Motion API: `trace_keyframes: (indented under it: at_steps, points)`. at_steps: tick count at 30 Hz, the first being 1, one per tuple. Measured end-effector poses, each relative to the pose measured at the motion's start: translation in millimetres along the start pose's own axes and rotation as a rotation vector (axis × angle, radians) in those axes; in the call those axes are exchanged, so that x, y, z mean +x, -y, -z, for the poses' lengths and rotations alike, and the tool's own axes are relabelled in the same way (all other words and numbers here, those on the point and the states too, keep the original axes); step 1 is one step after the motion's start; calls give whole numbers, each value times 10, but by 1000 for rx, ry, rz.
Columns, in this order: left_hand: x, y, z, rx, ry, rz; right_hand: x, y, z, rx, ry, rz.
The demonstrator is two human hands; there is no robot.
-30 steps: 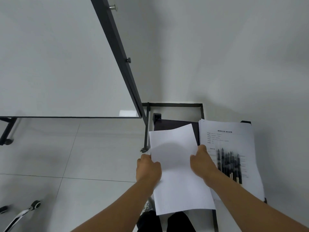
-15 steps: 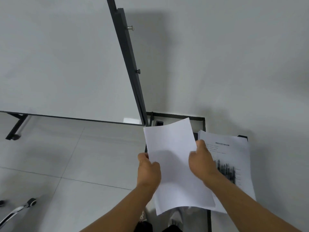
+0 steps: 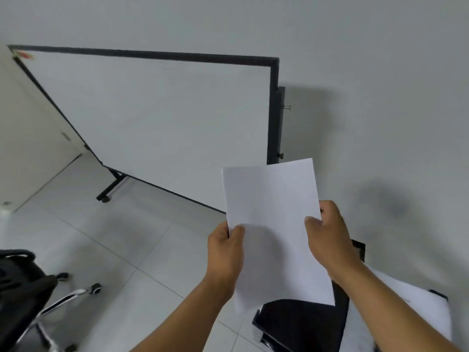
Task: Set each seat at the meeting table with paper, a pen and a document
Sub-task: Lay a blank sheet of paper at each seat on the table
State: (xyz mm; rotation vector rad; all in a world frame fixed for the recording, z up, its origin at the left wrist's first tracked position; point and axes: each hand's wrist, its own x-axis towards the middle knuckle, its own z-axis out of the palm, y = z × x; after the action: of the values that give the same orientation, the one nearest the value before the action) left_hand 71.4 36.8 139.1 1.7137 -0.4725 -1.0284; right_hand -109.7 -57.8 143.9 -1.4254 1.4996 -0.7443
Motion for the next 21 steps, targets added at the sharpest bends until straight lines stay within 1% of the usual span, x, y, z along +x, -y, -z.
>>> trace_keyframes:
  at_steps: [4,7,9,13,16,21]
  points:
    - [10,-314,500,-62,-72,-108,6,600,-294,88,64,106]
    - [5,-519,871,-30,-166,-227,-76,1002,-538,140,118,184]
    - [10,-667,1245,-28,-227,-322,-161,1313,-817,166,167,247]
    - [-44,-893,1945,-35,-320,-444,-365,1842,-1333,154,260,370]
    - [-124,-1028,2485,-63,-421,-508,-550,2238,-1751,134,314,482]
    - [-180,-1244,3485,-71,-609,-546,-1006,2965,-2546,162,385,671]
